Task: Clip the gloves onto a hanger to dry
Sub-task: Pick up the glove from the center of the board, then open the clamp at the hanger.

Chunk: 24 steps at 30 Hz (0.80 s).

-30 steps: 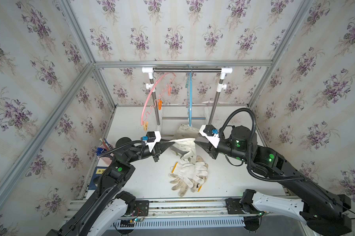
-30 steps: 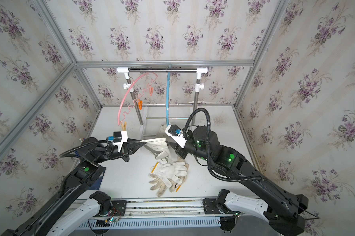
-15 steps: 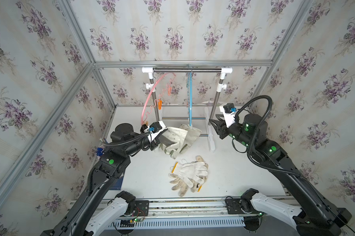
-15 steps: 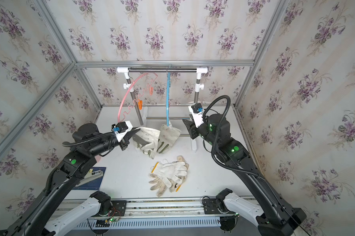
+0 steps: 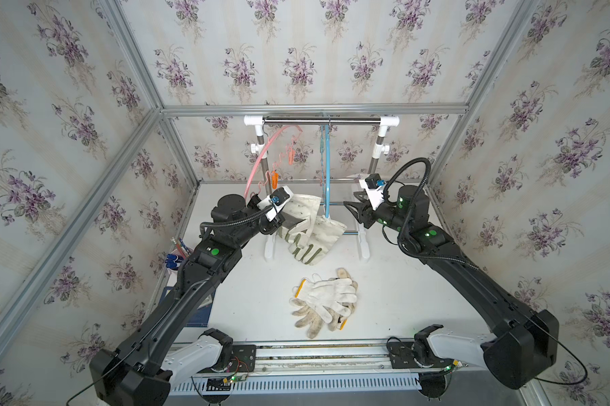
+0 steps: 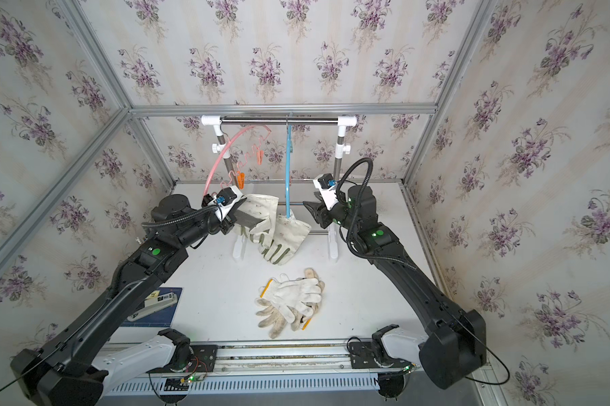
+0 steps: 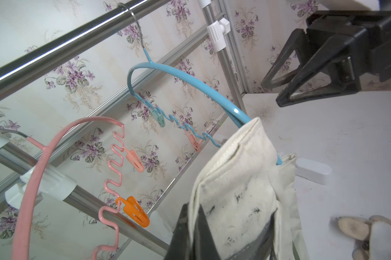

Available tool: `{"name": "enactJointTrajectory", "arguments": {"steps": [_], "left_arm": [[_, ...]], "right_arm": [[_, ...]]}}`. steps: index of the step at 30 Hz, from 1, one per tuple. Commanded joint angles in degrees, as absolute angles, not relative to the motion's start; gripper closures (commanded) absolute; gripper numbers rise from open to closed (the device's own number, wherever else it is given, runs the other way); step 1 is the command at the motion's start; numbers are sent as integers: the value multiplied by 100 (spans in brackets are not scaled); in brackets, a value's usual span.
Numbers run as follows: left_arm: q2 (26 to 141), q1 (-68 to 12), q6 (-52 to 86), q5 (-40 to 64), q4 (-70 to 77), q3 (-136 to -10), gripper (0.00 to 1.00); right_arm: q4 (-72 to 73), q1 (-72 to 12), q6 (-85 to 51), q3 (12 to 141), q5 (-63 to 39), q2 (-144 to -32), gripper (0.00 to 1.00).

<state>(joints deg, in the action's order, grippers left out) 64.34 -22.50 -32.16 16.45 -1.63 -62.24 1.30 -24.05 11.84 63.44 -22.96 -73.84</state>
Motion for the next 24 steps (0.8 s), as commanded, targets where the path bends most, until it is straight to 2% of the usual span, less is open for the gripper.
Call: {"name": "enactJointTrajectory", "arguments": {"steps": [1,9,15,24], "left_arm": [[6737,-2243,-3049,940,275,-6447,100],[7504,-2237,-3230,567,495,-6853,100],[7930,-2238,-3204,606,768,-7010,100],[8458,-2240,-3152,516,1080,-6996,100]], "right_arm": [[374,-2407,1859,6540,-2351,-7735,49],[387,-2343,3461,6839,-2676,-8683,41],[1263,-1966,3410,6820,-3155,-9118,38],[1973,-1905,3519,7269,-3853,-9955,36]]}}
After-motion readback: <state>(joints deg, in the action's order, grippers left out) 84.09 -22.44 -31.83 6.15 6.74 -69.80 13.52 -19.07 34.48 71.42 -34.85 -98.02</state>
